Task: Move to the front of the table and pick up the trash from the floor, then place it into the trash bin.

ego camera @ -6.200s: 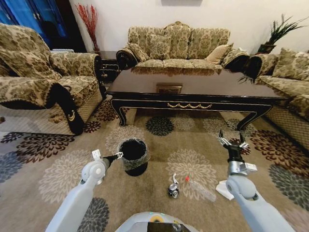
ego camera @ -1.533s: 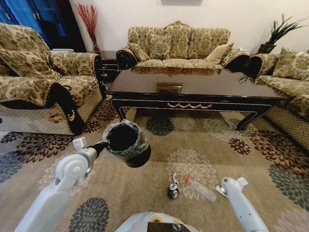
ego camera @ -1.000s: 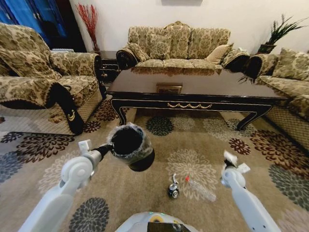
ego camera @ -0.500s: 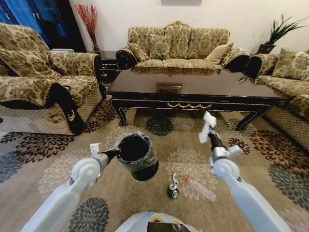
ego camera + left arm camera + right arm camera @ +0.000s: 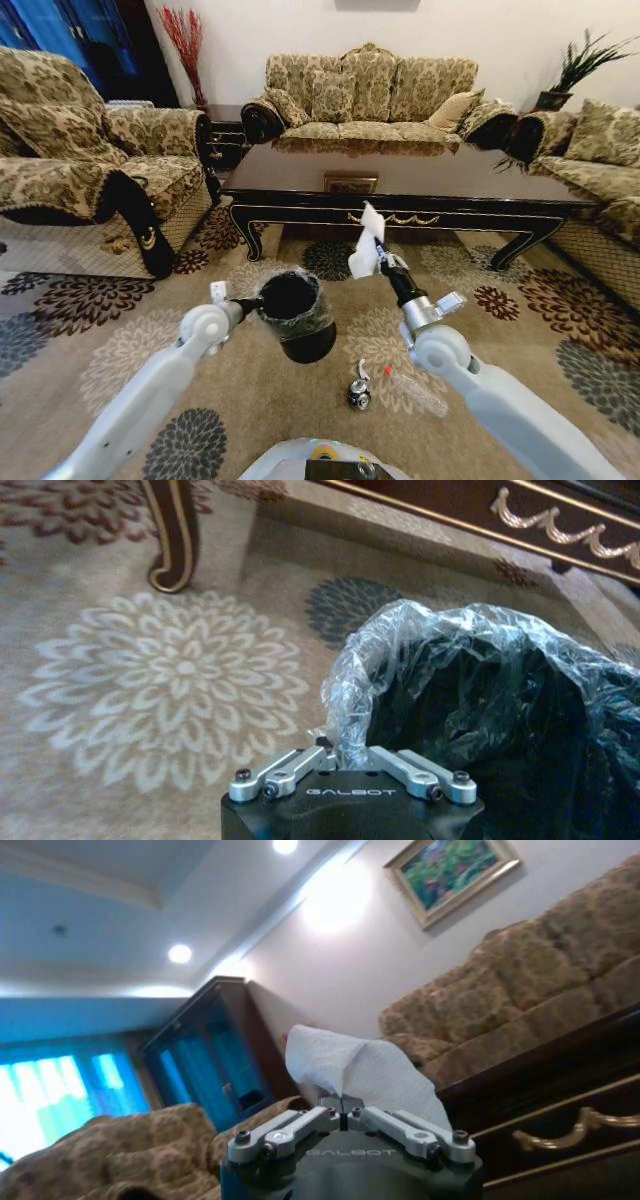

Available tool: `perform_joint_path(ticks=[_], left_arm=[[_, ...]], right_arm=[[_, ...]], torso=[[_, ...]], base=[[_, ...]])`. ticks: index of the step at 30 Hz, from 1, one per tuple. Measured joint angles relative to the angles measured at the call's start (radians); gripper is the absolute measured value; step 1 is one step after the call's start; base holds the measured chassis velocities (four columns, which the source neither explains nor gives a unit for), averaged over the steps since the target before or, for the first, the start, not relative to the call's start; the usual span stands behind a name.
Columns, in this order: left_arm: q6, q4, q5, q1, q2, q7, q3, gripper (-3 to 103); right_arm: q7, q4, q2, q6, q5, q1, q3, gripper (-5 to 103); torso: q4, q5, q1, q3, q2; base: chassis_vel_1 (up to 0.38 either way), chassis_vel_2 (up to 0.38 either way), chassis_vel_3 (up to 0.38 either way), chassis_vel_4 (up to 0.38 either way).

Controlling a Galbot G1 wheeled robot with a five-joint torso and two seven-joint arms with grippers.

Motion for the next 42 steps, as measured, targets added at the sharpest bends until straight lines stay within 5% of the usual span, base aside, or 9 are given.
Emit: perform_joint_path(ticks=[9, 27, 33, 34, 36, 40, 42], left_arm=[[-0.002, 0.123, -0.007, -0.174, -0.052, 0.0, 0.143, 3], [-0.005, 0.159, -0.032, -0.267, -0.088, 0.0, 0.2, 3], [-0.005, 0.153, -0.037, -0.272, -0.083, -0.003, 0.199, 3], [-0.005, 0.151, -0.037, -0.272, -0.081, -0.004, 0.198, 3], [-0.005, 0.15, -0.037, -0.272, -0.081, -0.004, 0.198, 3], [-0.005, 0.144, -0.041, -0.273, -0.08, -0.014, 0.195, 3], [-0.005, 0.143, -0.042, -0.273, -0.079, -0.015, 0.195, 3]], right_arm=[[-0.05, -0.082, 0.062, 0.028, -0.045, 0.051, -0.07, 0], [-0.068, -0.193, 0.141, 0.029, -0.142, 0.034, -0.146, -2], [-0.061, -0.188, 0.13, 0.02, -0.149, 0.022, -0.148, 13], [-0.061, -0.185, 0.128, 0.02, -0.15, 0.02, -0.148, 24], [-0.061, -0.183, 0.127, 0.019, -0.15, 0.019, -0.147, 24], [-0.062, -0.17, 0.116, 0.018, -0.156, 0.005, -0.136, 46], [-0.062, -0.168, 0.114, 0.018, -0.157, 0.001, -0.133, 46]], torso=[[0.0, 0.0002, 0.0, 0.0, 0.0], [0.0001, 0.0002, 0.0, 0.0, 0.0], [0.0001, 0.0002, 0.0, 0.0, 0.0], [0.0002, 0.0002, 0.0, 0.0, 0.0], [0.0002, 0.0002, 0.0, 0.0, 0.0], [0.0001, 0.0002, 0.0, 0.0, 0.0], [0.0001, 0.0002, 0.0, 0.0, 0.0]], base=[[0.0, 0.0, 0.0, 0.0], [0.0, 0.0, 0.0, 0.0], [0.0, 0.0, 0.0, 0.0], [0.0, 0.0, 0.0, 0.0], [0.0, 0.0, 0.0, 0.0], [0.0, 0.0, 0.0, 0.0], [0.0, 0.0, 0.0, 0.0]])
